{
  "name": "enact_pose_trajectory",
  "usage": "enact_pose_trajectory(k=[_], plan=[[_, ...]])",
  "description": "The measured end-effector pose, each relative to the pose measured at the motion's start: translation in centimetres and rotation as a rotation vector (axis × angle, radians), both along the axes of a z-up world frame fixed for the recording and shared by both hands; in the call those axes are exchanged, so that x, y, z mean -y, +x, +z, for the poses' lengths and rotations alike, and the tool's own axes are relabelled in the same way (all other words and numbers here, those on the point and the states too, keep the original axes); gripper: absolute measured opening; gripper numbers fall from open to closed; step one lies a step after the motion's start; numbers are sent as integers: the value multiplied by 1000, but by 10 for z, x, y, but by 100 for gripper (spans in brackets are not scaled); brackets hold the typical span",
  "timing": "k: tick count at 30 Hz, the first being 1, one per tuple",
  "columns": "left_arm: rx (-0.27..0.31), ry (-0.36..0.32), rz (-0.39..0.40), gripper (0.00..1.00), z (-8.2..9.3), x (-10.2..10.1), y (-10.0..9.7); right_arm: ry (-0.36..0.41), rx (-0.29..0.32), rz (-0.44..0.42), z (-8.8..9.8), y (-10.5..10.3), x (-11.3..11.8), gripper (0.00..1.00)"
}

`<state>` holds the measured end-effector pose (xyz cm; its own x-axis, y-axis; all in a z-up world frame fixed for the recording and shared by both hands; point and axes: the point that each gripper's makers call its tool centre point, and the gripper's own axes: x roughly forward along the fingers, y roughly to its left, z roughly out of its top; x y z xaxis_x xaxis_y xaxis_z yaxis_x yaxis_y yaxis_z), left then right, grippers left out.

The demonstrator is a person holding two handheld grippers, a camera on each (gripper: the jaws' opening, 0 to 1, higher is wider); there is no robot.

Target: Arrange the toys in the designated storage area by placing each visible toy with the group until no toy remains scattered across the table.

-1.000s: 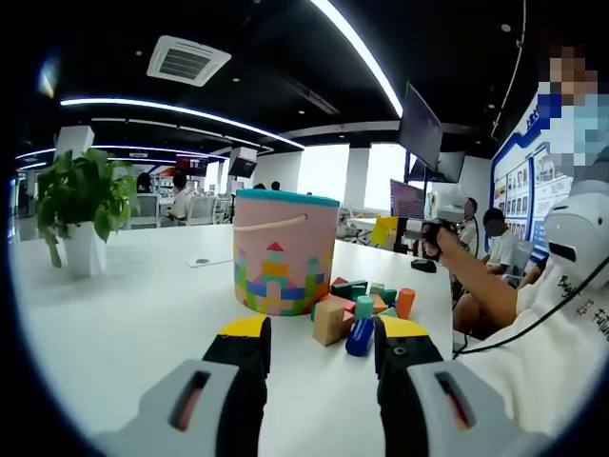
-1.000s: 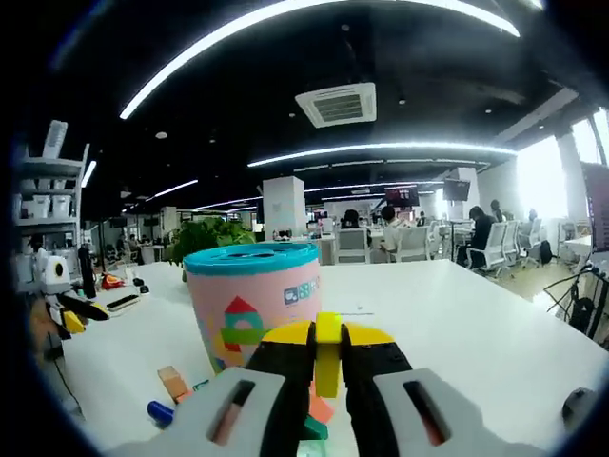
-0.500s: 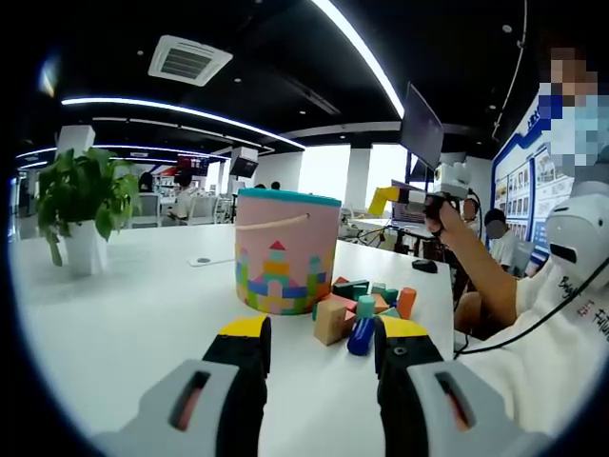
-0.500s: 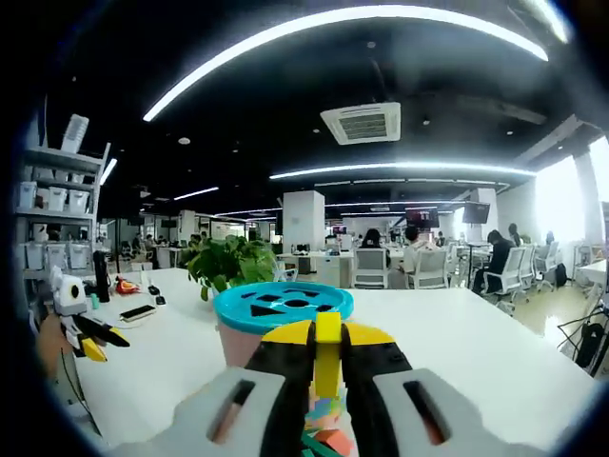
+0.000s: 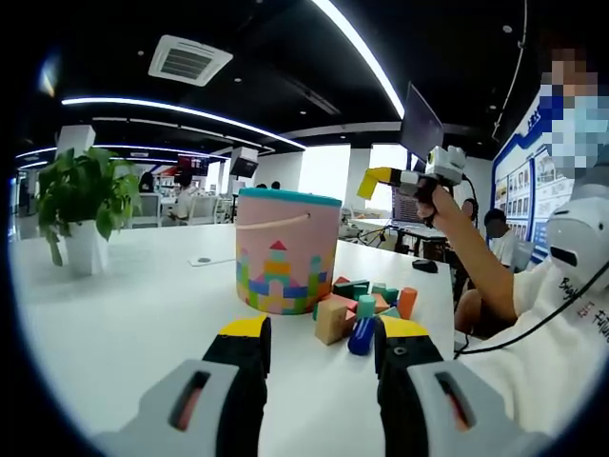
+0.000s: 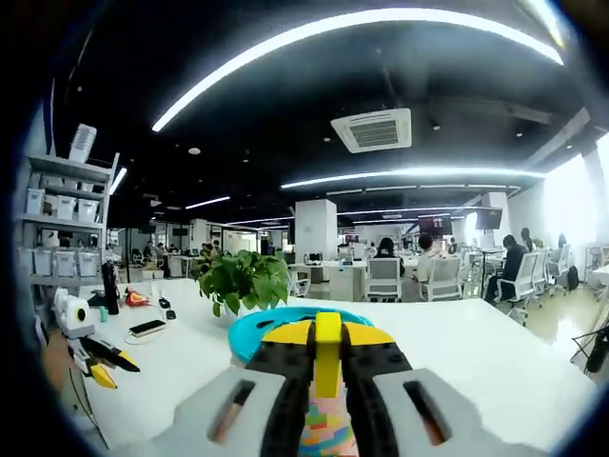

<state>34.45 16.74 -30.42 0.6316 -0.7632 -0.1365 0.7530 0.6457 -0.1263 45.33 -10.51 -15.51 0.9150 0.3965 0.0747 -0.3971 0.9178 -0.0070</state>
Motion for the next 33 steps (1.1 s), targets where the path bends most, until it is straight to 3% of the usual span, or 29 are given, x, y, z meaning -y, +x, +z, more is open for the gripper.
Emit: enact_pose_trajectory(k=[7,9,12,19,24,31,33], plan=[[-1,2,0,44,0,0,0,-3,-24,3,11,30,0,10],[2,3,-1,44,0,0,0,40,-50,24,13,37,-4,10],[3,0,3,44,1,0,1,8,-29,-4,16,46,-10,10],[1,1,-3,44,0,0,0,165,-85,-17,10,78,-14,10],[-1,-5,4,44,-1,-3,1,200,-94,-39,0,94,-18,10],[-2,-7,6,44,-2,-3,1,133,-142,-111,-20,110,-12,10],[-4,-7,5,44,-2,-3,2,68,-132,-152,-21,114,-8,10]])
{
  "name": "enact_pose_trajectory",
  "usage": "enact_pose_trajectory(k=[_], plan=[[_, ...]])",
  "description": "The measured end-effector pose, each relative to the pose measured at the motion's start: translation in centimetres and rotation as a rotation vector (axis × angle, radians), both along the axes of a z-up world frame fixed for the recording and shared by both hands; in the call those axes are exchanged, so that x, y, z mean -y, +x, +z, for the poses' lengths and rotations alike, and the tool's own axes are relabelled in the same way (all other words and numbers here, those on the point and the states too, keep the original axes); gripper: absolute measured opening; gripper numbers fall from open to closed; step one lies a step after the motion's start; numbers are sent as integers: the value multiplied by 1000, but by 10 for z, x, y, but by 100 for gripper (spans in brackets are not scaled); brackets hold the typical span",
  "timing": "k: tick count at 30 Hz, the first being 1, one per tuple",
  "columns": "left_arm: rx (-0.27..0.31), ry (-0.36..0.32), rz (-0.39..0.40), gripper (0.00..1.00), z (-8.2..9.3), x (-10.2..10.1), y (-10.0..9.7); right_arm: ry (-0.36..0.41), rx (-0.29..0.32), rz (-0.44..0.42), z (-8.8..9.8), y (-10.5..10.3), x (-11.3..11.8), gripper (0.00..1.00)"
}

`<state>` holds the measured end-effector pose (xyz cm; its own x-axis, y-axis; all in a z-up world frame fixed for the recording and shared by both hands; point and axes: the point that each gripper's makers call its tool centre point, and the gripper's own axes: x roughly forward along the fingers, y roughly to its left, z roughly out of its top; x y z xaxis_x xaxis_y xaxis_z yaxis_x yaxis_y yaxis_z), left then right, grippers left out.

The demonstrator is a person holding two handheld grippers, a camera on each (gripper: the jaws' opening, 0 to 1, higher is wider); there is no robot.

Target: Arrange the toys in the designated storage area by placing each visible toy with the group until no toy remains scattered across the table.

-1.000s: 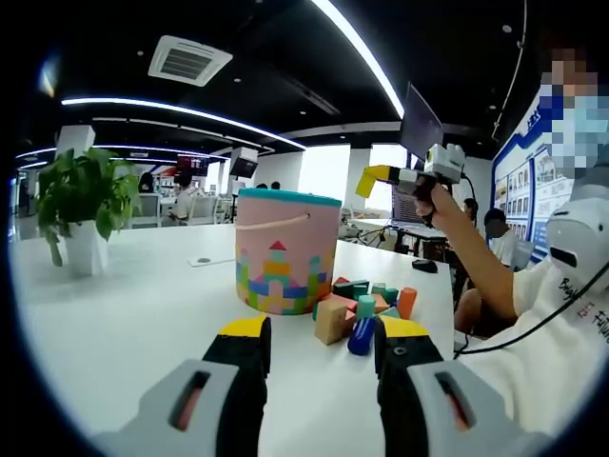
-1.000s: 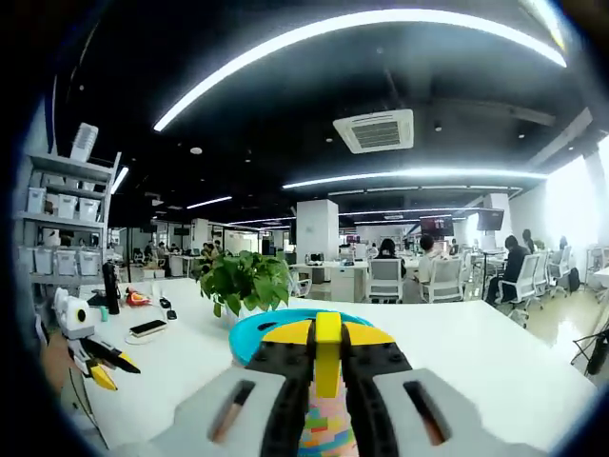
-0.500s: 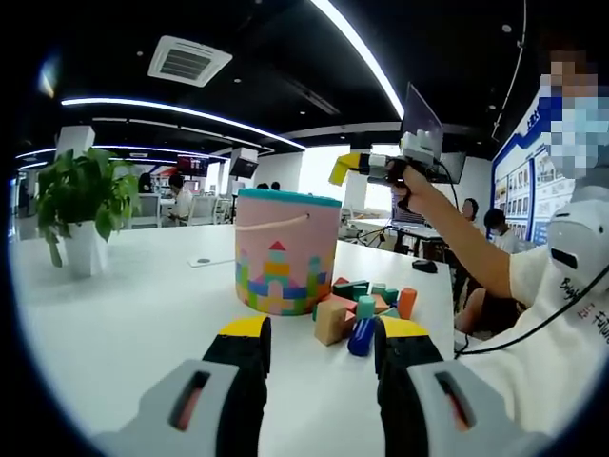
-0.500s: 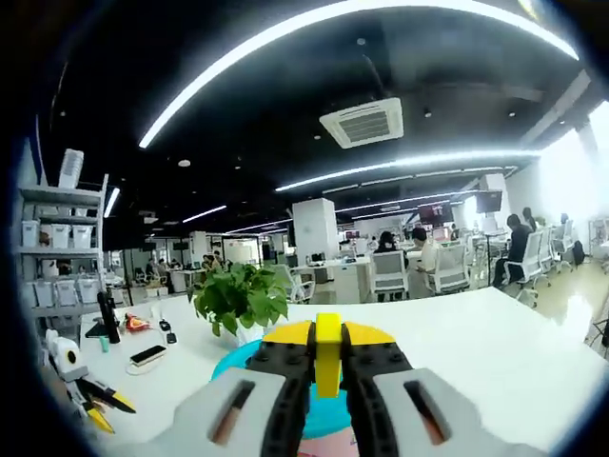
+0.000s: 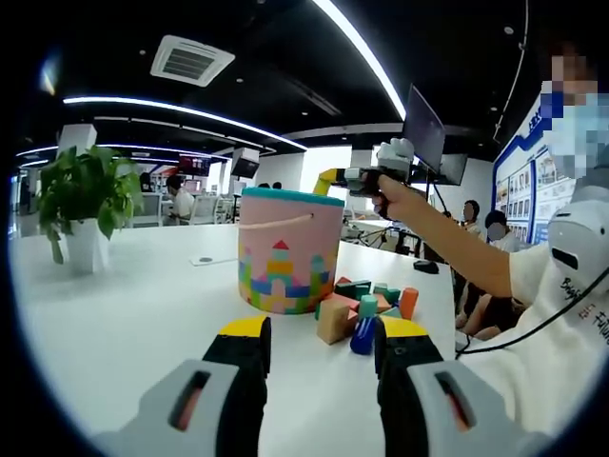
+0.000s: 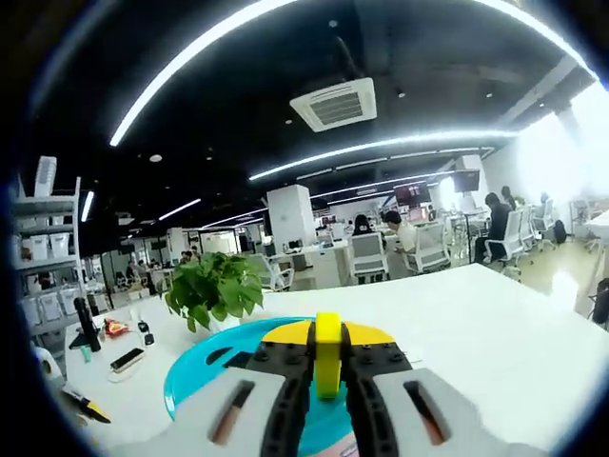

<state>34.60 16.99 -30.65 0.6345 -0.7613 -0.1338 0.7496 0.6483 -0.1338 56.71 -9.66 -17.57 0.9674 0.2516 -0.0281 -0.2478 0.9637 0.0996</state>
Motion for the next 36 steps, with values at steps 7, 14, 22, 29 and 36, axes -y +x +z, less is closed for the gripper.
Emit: enact_pose_trajectory(k=[7,14,22,29,36], plan=[[2,0,-4,44,1,1,-1,-18,-92,45,-5,4,-12,10],[2,-2,-1,44,1,0,0,-185,-164,13,-9,2,-12,10],[2,-3,-2,44,1,-2,-1,-289,-284,46,-11,-1,-20,10],[-4,-7,2,44,-1,-2,2,-185,-329,161,-8,-5,-26,10],[-3,-3,-12,44,0,3,-1,-173,-338,242,-4,-7,-52,10]])
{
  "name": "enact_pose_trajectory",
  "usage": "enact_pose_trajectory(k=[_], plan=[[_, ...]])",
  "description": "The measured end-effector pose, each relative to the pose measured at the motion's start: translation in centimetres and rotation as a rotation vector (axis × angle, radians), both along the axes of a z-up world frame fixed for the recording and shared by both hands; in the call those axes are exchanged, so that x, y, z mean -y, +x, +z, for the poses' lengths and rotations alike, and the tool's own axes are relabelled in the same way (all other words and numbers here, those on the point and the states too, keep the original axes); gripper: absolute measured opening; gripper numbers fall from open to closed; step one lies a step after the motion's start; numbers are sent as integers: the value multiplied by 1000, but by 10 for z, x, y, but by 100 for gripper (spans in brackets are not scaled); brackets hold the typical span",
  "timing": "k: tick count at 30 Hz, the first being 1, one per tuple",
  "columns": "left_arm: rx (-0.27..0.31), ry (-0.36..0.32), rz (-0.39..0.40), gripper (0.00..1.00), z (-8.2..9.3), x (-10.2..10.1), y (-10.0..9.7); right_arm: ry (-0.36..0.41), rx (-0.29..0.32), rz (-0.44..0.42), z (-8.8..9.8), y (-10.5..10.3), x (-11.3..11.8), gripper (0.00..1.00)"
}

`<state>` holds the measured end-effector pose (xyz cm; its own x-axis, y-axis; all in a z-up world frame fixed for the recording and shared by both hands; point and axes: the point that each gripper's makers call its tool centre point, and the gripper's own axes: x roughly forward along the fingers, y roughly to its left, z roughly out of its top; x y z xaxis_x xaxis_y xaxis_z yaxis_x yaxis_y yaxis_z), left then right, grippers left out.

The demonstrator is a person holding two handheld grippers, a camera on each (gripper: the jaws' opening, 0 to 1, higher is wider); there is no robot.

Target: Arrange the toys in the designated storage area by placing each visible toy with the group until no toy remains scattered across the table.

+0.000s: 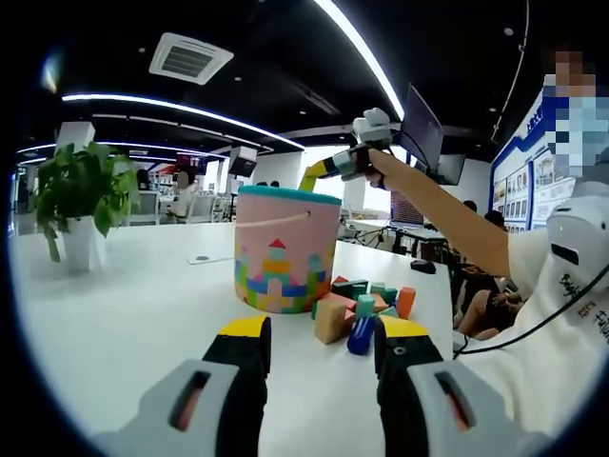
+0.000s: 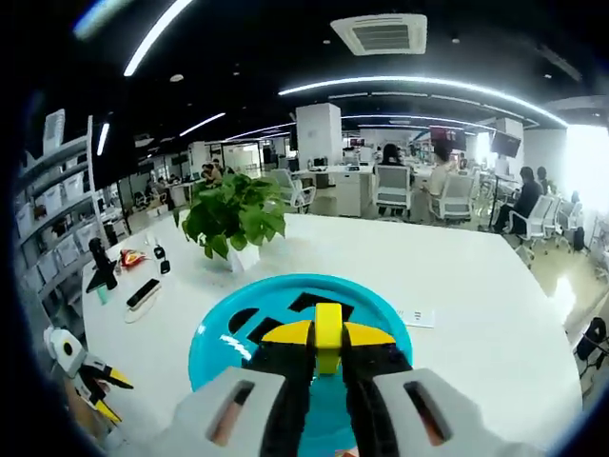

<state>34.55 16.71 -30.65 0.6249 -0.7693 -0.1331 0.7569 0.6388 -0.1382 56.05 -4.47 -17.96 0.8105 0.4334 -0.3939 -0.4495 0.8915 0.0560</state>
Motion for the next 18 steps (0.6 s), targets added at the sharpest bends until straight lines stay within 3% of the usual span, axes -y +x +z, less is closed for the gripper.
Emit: enact_pose_trajectory(k=[8,11,14,18], plan=[[3,-1,7,44,2,-3,0,10,-6,114,2,0,-42,10],[5,-1,6,44,2,-4,-1,-46,0,165,-5,2,-58,10],[4,-2,9,44,2,-5,-1,-54,8,171,-6,3,-64,10],[5,-3,11,44,2,-7,-1,-163,1,179,-20,6,-63,10]])
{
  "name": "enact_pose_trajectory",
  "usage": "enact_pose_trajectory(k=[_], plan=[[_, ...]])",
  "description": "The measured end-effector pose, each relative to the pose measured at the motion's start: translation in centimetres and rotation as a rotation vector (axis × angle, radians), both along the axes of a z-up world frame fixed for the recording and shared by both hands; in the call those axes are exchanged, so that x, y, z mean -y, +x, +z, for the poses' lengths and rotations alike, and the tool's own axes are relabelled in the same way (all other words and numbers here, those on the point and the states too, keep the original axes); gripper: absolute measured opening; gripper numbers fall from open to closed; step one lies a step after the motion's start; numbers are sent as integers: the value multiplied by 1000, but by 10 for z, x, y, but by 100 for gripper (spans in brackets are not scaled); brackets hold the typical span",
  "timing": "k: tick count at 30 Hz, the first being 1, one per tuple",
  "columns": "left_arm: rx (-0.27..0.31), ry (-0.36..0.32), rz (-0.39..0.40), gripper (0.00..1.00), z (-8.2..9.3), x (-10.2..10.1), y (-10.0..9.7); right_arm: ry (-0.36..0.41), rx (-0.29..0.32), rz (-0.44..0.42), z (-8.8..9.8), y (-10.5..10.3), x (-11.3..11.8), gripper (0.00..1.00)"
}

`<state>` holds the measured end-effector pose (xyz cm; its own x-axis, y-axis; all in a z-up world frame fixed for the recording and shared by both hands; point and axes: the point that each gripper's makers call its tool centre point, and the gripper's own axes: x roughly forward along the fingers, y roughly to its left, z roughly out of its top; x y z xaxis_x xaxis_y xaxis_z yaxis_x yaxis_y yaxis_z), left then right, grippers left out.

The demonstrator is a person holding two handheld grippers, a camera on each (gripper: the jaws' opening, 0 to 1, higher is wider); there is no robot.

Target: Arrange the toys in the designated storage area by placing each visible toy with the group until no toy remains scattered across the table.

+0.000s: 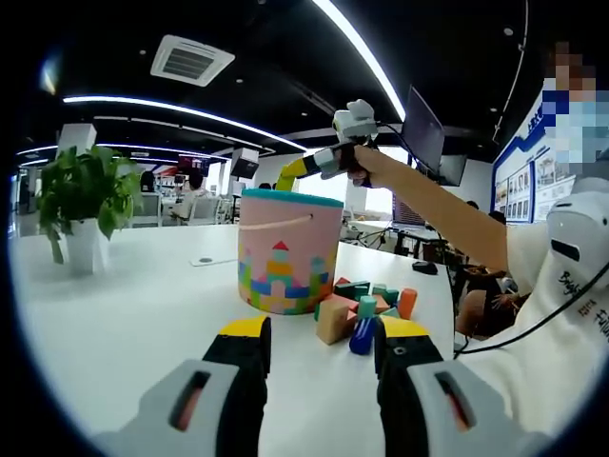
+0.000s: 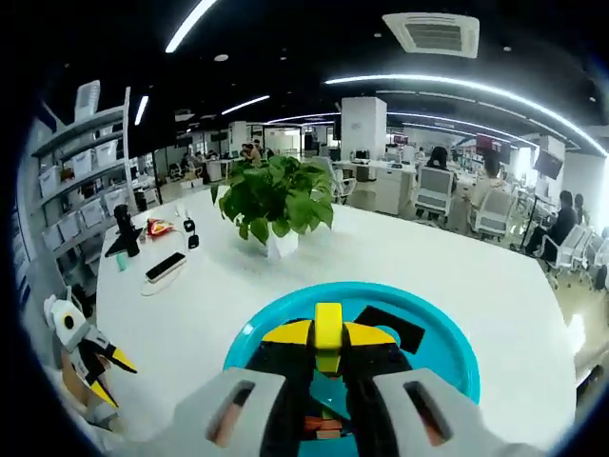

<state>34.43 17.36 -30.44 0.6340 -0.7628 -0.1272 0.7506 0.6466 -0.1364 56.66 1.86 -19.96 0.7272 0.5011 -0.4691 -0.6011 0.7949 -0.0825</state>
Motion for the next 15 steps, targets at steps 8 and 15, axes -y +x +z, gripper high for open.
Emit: enact_pose_trajectory(k=[8,15], plan=[[4,1,6,44,1,-2,0,-5,58,31,5,0,0,10],[4,4,4,44,0,-1,-1,-3,73,37,3,0,4,11]])
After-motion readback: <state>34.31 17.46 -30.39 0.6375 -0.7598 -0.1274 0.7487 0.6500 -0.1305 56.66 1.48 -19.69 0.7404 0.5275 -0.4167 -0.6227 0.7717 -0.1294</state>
